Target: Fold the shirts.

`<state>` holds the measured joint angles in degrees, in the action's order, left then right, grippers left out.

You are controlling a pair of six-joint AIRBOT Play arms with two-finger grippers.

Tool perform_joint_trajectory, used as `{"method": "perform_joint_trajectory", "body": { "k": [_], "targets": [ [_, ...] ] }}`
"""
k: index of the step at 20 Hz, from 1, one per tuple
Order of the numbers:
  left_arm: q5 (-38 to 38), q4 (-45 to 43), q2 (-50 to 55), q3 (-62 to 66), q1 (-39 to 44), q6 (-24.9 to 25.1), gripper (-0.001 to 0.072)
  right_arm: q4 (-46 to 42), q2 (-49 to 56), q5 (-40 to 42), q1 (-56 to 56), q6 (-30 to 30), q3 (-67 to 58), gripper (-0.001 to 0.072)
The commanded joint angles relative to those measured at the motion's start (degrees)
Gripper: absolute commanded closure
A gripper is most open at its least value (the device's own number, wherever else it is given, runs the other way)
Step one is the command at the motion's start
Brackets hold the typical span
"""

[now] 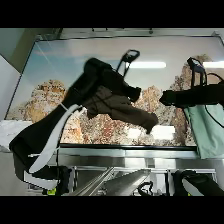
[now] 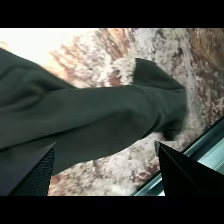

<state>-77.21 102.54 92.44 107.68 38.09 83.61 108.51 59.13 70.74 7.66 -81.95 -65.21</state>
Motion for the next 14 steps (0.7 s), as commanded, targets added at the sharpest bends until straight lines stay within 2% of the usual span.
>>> {"method": "perform_joint_trajectory", "body": {
  "k": [1,3,4,6,8,11,14],
  "targets": [
    [-15.1,-9.2,-3.8,2.3,-10.5,0.3,0.0006,3.2,2.4,3.4,-5.8,-5.8,-1.5,0.0279],
    [-15.3,-10.5,-8.7,-9.0,-18.5,0.3,0.0007,3.8,6.8,6.4,-7.1,-9.4,-1.4,0.0092],
    [-11.8,-6.9,-11.4,-16.8,-22.8,0.4,0.0006,3.8,9.8,7.6,-6.9,-10.3,-1.4,0.0054],
    [-0.2,3.5,-14.8,-31.6,-31.1,3.1,0.0006,4.5,16.0,9.2,-5.7,-10.8,-1.4,0.0063],
    [9.1,15.0,-14.9,-42.0,-39.1,8.0,0.0007,7.1,21.3,10.2,-4.4,-13.3,-1.4,0.0063],
    [13.9,24.5,-9.2,-46.7,-47.9,15.8,0.0007,8.3,26.6,10.2,-2.8,-16.9,-1.4,0.0064],
    [15.5,25.2,-2.0,-43.3,-50.1,18.2,0.0007,8.4,29.0,9.7,-2.3,-17.9,-1.4,0.0066]
  ]
}}
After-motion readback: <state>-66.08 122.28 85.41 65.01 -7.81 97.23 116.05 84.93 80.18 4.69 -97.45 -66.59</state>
